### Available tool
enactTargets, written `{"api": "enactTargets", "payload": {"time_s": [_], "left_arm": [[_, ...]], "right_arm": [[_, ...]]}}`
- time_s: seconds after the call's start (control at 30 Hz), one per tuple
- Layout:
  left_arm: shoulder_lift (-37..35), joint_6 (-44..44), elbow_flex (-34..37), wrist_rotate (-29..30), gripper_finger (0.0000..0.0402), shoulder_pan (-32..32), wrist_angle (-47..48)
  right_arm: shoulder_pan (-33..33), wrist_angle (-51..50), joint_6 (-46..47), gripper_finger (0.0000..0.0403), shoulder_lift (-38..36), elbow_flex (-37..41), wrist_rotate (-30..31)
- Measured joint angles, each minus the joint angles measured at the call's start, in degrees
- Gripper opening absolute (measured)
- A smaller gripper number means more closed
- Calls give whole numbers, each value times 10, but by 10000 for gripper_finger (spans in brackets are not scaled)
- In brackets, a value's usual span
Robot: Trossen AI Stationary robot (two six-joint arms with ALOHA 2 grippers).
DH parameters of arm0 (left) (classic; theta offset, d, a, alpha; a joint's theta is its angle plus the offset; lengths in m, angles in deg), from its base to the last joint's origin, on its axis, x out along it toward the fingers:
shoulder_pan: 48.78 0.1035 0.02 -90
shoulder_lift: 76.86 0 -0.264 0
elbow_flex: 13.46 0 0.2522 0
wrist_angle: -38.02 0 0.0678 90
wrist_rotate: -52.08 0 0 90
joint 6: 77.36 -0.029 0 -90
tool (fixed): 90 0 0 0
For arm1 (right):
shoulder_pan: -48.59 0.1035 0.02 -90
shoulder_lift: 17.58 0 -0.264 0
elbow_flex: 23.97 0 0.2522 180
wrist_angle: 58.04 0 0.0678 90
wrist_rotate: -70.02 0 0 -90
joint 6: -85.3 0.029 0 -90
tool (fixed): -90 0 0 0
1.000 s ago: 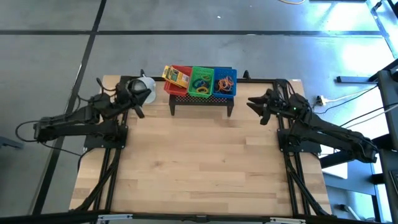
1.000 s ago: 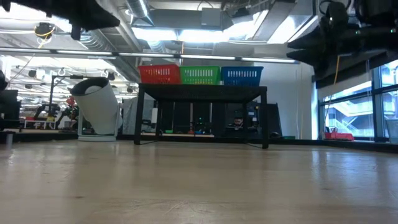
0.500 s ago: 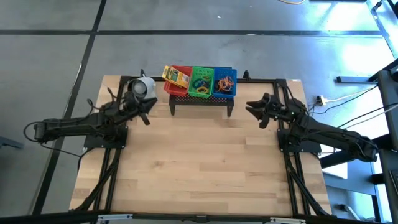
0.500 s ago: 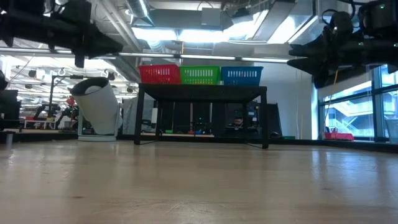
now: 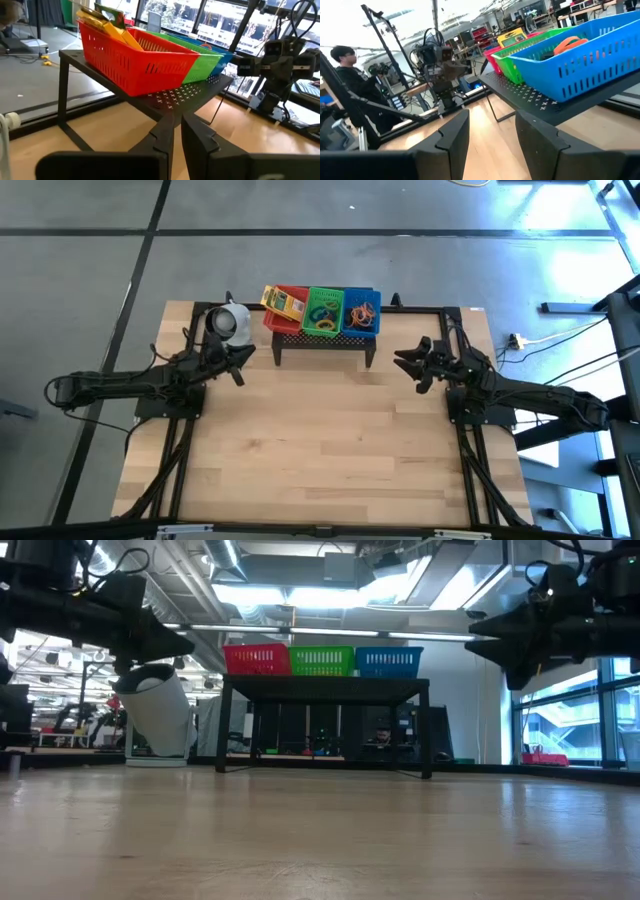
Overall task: Pick & Place Office Desk Supplies
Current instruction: Return to Home Position
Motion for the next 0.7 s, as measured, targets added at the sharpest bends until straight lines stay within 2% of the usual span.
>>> {"api": "enactTargets", "payload": {"time_s": [0.23,0.7], "left_arm": [[0,-32,0,-7,24,0,24],[0,-36,0,-6,24,0,108]], "right_arm": [[12,-34,-22,162,0,0,2],[12,-79,2,162,0,-1,1]]}}
